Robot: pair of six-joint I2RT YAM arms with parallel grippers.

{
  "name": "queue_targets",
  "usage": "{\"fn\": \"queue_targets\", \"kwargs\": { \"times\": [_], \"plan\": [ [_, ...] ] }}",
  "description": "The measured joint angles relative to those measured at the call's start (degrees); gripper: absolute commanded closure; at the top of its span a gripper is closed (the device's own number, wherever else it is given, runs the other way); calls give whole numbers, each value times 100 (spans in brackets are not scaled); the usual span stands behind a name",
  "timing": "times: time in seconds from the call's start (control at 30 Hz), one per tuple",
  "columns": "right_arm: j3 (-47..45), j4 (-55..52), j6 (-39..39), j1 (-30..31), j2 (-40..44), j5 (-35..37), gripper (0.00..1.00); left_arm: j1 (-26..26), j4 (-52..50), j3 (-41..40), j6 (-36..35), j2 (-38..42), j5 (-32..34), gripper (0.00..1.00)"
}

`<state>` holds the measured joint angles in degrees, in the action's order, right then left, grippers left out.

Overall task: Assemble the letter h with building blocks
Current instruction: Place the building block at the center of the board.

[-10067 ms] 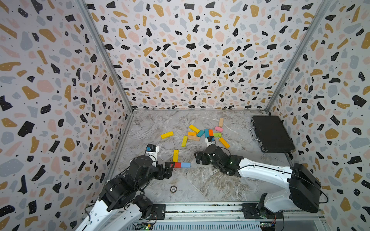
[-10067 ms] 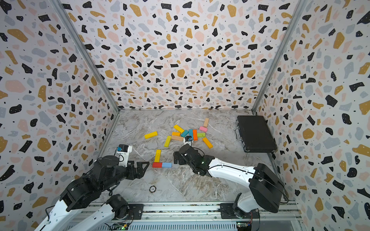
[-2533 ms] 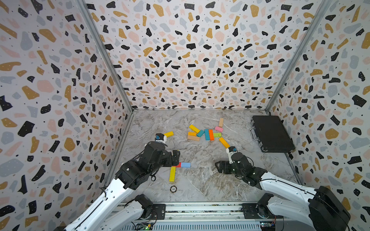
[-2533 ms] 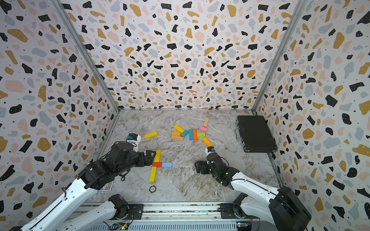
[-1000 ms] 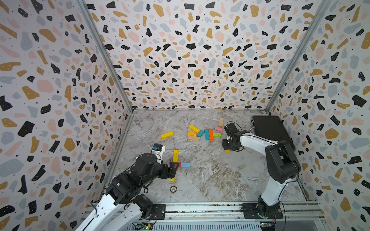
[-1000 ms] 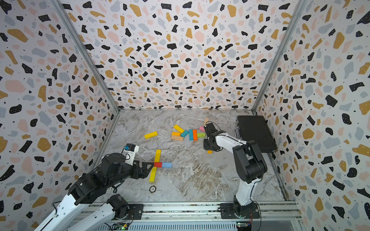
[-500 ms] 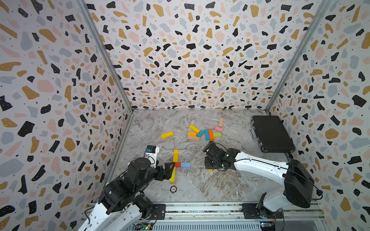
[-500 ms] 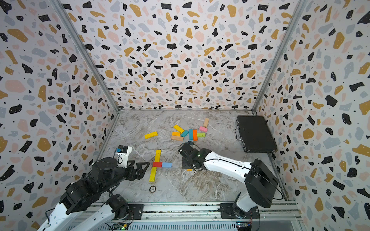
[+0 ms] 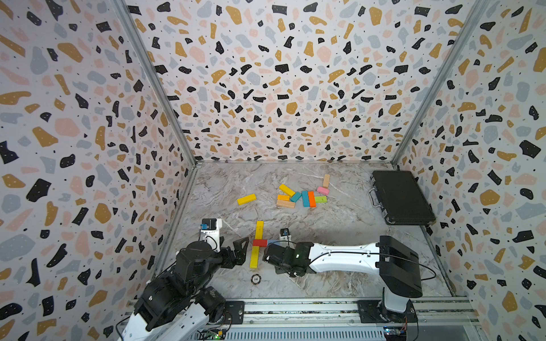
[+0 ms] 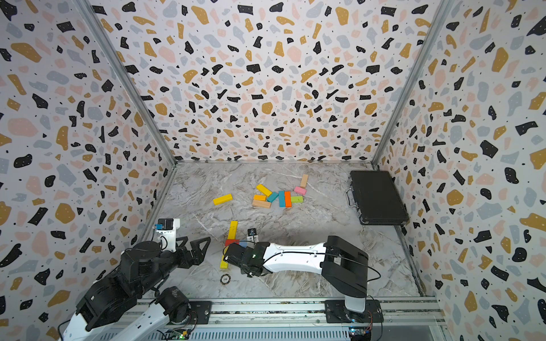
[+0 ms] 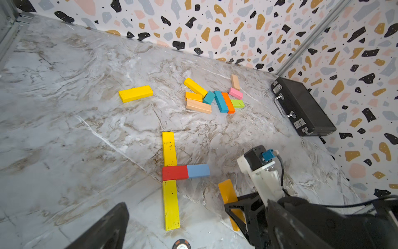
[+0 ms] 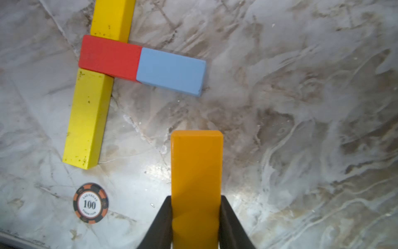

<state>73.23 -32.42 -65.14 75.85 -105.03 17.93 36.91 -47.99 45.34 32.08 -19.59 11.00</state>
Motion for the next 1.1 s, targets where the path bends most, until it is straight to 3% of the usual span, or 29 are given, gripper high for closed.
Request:
{"fn": "queue_targets", "kwargs": {
  "times": [0.23, 1.1],
  "plan": [
    [354, -175, -247, 109, -389, -33, 83, 0, -129, 0, 42, 321, 332, 1],
    [824, -560, -828, -63, -953, -334, 83, 0, -136, 0, 55, 321, 455, 1]
  ]
}}
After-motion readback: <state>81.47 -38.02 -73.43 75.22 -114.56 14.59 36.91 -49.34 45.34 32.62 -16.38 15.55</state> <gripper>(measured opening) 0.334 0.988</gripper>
